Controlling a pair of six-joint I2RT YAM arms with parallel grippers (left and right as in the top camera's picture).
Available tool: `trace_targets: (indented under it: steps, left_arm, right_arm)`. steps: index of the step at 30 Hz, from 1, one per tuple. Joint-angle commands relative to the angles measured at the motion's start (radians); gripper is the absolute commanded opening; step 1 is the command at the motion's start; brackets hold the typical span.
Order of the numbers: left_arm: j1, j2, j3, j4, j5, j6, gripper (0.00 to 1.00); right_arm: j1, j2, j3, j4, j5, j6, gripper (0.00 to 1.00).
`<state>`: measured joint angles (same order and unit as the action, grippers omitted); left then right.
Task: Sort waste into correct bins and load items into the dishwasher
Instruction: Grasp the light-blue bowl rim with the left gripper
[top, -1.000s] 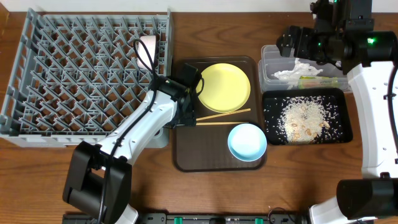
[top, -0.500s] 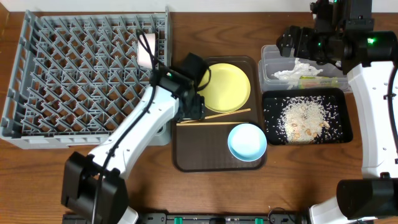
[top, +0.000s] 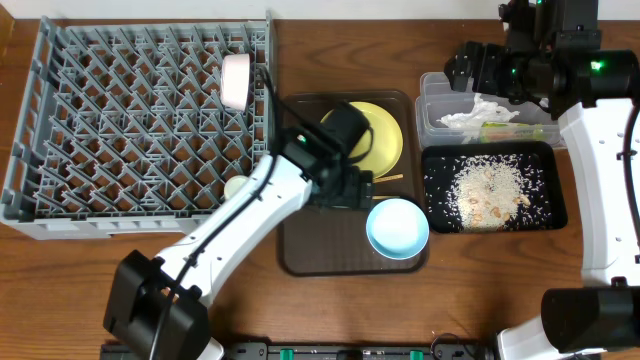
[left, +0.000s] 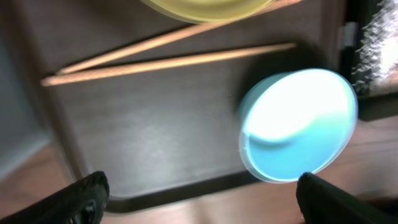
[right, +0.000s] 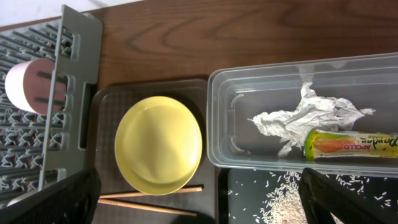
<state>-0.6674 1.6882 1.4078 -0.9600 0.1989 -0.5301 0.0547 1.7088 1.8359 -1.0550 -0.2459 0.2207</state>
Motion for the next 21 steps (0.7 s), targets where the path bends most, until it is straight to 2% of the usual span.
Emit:
trace_targets:
  steps: [1, 4, 7, 11, 15, 19, 21]
  left_arm:
    - [-0.034, -0.009, -0.039, 0.071, 0.055, -0.129, 0.97]
    - [-0.055, -0.008, -0.073, 0.145, 0.05, -0.178, 0.96]
    - [-0.064, 0.0, -0.104, 0.19, 0.017, -0.202, 0.88]
    - [-0.063, 0.042, -0.132, 0.229, 0.011, -0.219, 0.87]
    - [-0.064, 0.103, -0.133, 0.244, 0.056, -0.231, 0.86]
    - [-0.063, 0.157, -0.133, 0.259, 0.098, -0.223, 0.82]
    - [-0.059, 0.169, -0.133, 0.259, 0.114, -0.223, 0.75]
  right_arm:
    - [0.006, 0.006, 0.0, -0.001, 0.003, 0.007, 0.99]
    - [0.006, 0.006, 0.0, -0.001, 0.003, 0.007, 0.99]
    - [0.006, 0.006, 0.0, -0.001, 0.003, 0.007, 0.99]
    - [0.006, 0.006, 0.0, -0.001, 0.003, 0.007, 0.99]
    - [0.006, 0.006, 0.0, -0.001, 0.003, 0.007, 0.99]
    - [0.006, 0.006, 0.0, -0.001, 0.003, 0.007, 0.99]
    - [0.006, 0.006, 0.0, -0.001, 0.003, 0.007, 0.99]
